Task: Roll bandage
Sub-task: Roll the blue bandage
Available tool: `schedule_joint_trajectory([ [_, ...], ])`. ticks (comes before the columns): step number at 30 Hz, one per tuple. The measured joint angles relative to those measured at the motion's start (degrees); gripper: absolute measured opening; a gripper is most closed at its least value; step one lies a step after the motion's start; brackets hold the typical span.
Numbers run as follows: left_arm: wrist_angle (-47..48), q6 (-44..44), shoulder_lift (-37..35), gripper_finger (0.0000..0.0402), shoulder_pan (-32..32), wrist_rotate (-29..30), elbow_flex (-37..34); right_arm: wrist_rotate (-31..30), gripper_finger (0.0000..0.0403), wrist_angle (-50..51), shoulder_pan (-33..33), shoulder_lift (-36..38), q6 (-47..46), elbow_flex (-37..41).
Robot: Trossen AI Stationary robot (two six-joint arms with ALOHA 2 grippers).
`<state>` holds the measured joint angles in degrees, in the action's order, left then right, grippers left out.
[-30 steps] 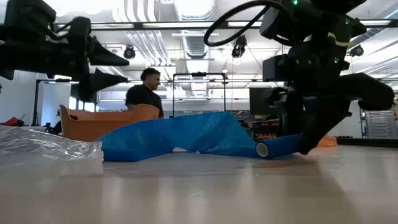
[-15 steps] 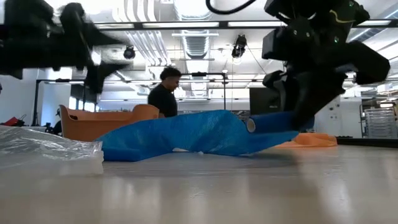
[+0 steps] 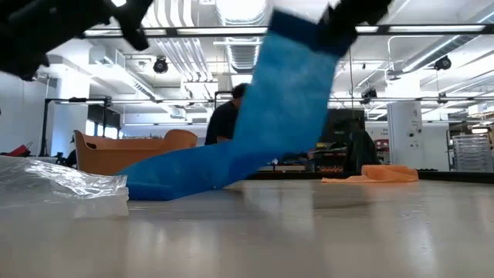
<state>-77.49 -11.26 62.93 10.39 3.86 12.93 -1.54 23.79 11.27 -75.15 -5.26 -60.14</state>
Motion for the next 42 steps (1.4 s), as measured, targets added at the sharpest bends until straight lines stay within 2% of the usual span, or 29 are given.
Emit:
schedule_joint_trajectory([
  [6,14.66,3.35,4.34,0.0231,-0.02,0.07,10.64,0.07,0.0102,-0.16,-1.23,4.86,0.54,-6.29],
  [9,26.67,11.42,3.61,0.0231,-0.04,0.81,16.26,0.22,0.0105,-0.32,-1.16,6.09,-1.71,-8.76],
  [13,48.08,21.56,1.41,0.0231,-0.04,13.2,25.53,-0.11,0.0111,-0.37,-2.01,6.56,-15.14,-10.08],
  [16,60.56,23.9,1.38,0.0231,-0.07,19.56,32.32,-0.19,0.0111,0.06,-2.49,6.21,-27.12,-9.78],
  [19,71.21,24.23,2.29,0.0231,0.13,19.58,38.05,0.89,0.0108,1.2,-2.47,5.29,-27.89,-9.28],
  [22,87.99,24.46,2.19,0.0231,0.76,19.54,44.21,3.68,0.0103,5.02,-3.06,4.17,-29.2,-9.69],
  [26,102.38,22.27,0.39,0.0231,1.09,19.54,52.36,6.37,0.0103,5.81,-5.27,4.7,-30.67,-14.16],
  [29,105.64,21.23,-1.62,0.0231,1.22,18.68,56.09,7.81,0.0109,6.28,-6.75,5.56,-26.44,-21.38],
  [33,106.4,21.21,-4.95,0.0231,1.29,12.76,57.33,6.02,0.0113,8.81,-8.78,5.79,-16.35,-33.27],
  [36,101.97,20.16,-7.15,0.0231,1.29,12.07,55.11,-3.2,0.0106,13.98,-9.23,5.88,-10.21,-40.45],
  [39,97.82,18.51,-8.69,0.0231,1.22,12.09,50.48,-15.81,0.0099,19.28,-9.18,5.88,-5.46,-44.3],
  [42,92.67,18.4,-9.66,0.0231,1.25,12.06,45.35,-24.58,0.0095,25.3,-9.22,5.84,-6.31,-45.35],
])
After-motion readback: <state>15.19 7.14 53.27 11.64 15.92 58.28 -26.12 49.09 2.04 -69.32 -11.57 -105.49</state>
